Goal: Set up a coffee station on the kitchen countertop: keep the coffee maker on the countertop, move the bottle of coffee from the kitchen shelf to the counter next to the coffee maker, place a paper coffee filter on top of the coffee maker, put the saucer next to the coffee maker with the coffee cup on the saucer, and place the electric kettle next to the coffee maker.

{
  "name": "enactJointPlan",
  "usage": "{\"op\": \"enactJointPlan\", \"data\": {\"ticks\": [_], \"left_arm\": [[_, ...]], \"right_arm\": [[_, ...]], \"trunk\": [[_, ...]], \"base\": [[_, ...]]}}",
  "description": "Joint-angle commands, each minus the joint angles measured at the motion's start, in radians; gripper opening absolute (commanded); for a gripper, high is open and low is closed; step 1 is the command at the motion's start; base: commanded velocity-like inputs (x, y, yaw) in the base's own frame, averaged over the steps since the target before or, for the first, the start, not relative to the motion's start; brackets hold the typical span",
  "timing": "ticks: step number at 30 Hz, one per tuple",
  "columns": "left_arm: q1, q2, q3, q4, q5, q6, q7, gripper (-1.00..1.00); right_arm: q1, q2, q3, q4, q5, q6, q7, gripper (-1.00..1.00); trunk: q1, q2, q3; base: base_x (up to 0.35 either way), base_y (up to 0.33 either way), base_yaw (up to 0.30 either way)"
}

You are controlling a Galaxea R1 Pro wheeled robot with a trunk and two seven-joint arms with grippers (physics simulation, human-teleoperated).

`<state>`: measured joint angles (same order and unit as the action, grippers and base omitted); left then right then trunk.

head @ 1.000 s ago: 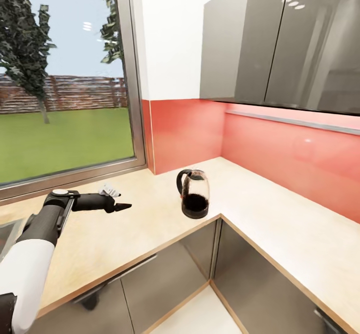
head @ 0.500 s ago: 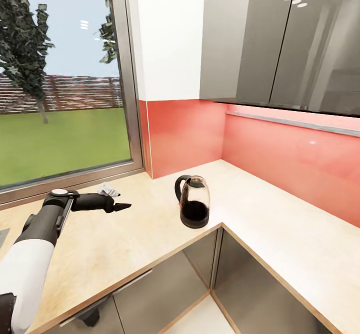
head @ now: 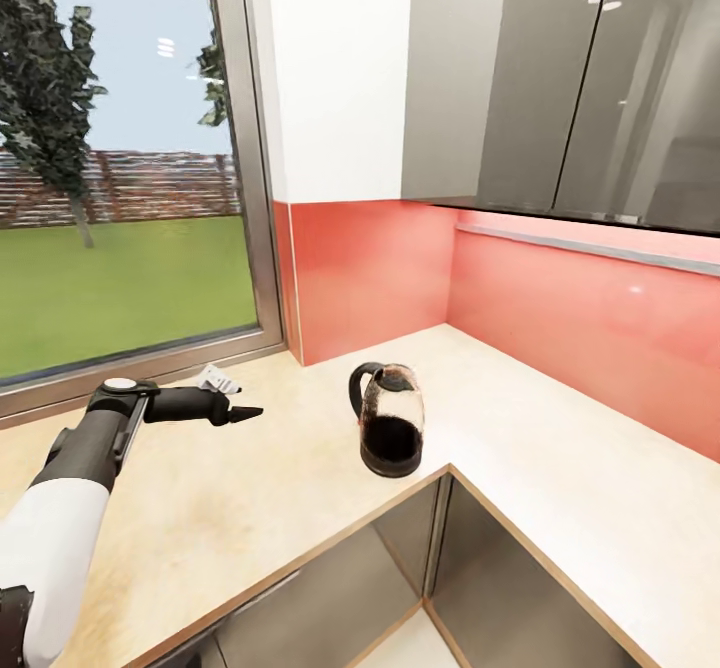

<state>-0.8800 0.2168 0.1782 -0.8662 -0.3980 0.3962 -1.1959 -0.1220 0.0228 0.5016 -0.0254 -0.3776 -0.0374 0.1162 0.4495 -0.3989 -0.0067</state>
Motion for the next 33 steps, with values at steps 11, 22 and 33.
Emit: {"op": "enactJointPlan", "data": {"ticks": [11,22,33], "left_arm": [[0.000,-0.005,0.007,-0.001,-0.004,0.010,-0.007,1.00],[0.000,-0.005,0.006,-0.001,-0.004,0.010,-0.007,1.00],[0.001,-0.005,0.007,0.000,-0.003,0.009,-0.008,1.00]], "right_arm": [[-0.001,0.000,0.008,0.002,-0.011,-0.004,0.005,1.00],[-0.001,0.001,0.008,0.001,-0.011,-0.004,0.005,1.00],[-0.001,0.002,0.008,0.000,-0.011,-0.004,0.008,1.00]], "trunk": [[0.001,-0.001,0.007],[0.001,-0.001,0.015],[0.001,-0.001,0.016]], "base": [[0.017,0.000,-0.184],[0.187,0.000,-0.175],[0.168,0.000,-0.021]]}}
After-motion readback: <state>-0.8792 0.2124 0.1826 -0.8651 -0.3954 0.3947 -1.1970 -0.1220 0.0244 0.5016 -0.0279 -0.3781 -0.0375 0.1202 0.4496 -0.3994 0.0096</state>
